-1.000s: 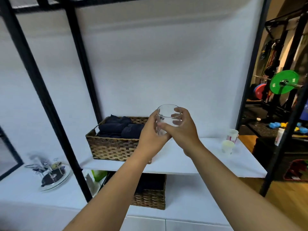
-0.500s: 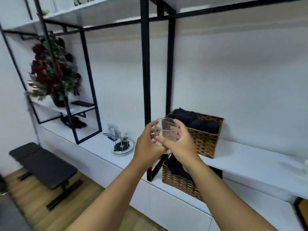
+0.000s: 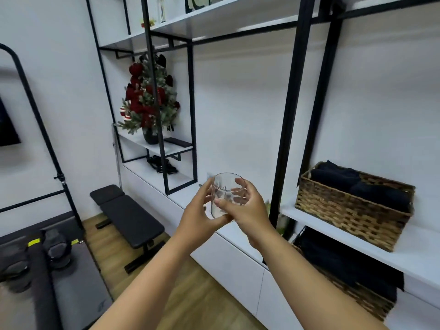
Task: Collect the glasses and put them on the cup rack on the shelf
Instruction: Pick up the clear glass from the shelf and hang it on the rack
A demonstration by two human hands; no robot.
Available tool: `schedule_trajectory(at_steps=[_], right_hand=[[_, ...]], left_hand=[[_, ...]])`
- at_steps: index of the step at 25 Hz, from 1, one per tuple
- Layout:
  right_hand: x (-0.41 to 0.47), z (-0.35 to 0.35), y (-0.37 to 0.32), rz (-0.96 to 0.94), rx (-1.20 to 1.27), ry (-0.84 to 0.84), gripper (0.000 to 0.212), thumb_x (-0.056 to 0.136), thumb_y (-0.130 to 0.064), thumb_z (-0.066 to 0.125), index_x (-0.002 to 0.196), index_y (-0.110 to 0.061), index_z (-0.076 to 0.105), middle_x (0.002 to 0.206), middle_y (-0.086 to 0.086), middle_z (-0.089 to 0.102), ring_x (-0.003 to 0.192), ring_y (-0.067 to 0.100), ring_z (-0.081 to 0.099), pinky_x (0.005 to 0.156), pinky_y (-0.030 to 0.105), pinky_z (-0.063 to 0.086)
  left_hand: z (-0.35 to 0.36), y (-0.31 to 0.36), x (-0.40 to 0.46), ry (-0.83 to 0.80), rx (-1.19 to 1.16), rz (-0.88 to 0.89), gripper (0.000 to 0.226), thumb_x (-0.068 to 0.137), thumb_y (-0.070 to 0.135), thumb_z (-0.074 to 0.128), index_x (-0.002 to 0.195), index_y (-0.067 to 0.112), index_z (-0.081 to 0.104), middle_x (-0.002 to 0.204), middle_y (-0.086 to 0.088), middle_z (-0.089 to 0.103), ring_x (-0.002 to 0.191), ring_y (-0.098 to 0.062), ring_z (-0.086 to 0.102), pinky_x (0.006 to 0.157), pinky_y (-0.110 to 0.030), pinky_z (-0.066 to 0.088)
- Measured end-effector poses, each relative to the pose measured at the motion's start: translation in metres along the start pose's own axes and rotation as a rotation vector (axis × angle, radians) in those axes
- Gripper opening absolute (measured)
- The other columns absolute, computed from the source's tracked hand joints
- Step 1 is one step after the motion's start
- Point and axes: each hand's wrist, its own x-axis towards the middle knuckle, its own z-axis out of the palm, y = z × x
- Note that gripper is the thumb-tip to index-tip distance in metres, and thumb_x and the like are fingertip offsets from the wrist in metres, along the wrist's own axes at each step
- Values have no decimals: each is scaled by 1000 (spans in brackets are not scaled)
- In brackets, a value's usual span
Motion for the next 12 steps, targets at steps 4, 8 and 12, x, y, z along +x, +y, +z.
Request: schedule_trajectory(at_steps=[4, 8, 12], right_hand=[[48, 23, 19, 5, -25, 5, 80, 67, -39, 98, 134, -43, 56, 128, -10, 64, 118, 6, 64, 102, 45, 57], [106, 38, 46, 16, -23, 27, 78, 69, -35, 98, 135, -41, 56, 127, -11, 62, 120, 9, 62, 101, 46, 57], [176, 46, 68, -17, -95, 15, 79, 65, -46, 95, 133, -47, 53, 120, -24, 60, 109, -8, 60, 92, 30, 57]], left_hand=[[-33, -36, 30, -4, 29, -58, 94, 88, 12, 77, 160, 45, 27, 149, 24, 50, 134, -1, 51, 104, -20, 46], [-43, -65, 78, 60, -32, -124, 76, 96, 18, 69, 158, 44, 33, 147, 18, 54, 134, -4, 53, 98, -22, 49], [-37, -82, 144, 105, -31, -140, 81, 84, 62, 73, 155, 44, 37, 142, 26, 54, 128, 7, 53, 89, -14, 45]])
